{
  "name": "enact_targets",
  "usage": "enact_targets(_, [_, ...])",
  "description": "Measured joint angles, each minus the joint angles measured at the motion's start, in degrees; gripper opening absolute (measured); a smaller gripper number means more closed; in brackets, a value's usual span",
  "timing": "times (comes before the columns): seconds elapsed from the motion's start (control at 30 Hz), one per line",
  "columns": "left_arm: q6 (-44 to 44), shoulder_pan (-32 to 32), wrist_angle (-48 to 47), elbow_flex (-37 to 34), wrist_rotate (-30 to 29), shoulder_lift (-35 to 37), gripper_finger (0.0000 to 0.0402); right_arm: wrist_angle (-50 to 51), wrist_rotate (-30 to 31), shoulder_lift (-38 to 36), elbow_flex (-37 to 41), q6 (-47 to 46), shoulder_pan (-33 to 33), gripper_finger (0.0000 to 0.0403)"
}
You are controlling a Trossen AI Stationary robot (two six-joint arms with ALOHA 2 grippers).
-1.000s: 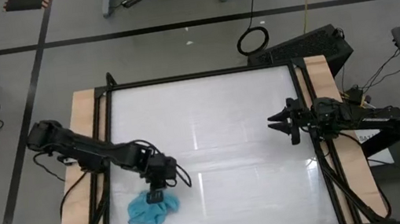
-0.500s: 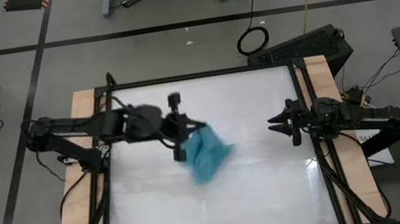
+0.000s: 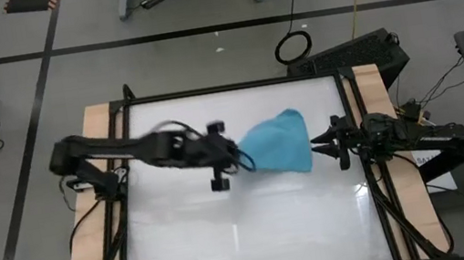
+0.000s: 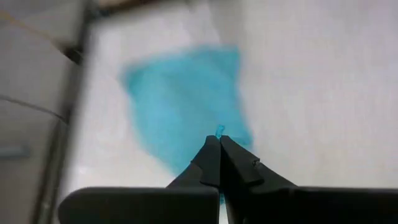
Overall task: Roll towel
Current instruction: Roll the blue towel
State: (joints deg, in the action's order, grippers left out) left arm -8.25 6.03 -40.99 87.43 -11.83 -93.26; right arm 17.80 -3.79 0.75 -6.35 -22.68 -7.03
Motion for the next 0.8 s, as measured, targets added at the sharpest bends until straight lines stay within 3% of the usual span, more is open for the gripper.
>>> enact_targets(0.13, [1.8,0.4,-0.5,-2.3,4.0,-7.0,0.0000,0.0,-3.7,1.9,0.0,1.2,0.0,0.0144])
enact_targets(0.33, [1.4,0.9,-0.5,-2.6,4.6,-13.9,0.0000,0.0,-4.4,8.5,0.0,1.8,1.8,0.0144])
enact_targets(0.53, [0.4,0.6,-1.6,-2.5,3.1,-14.4,0.0000,-0.5,-2.8,16.2,0.0,2.4,3.9,0.0144])
enact_targets(0.8, [1.9,0.6,-9.9,-2.5,1.2,-14.0,0.0000,-3.5,-0.6,25.9,0.0,1.7,6.5,0.0144])
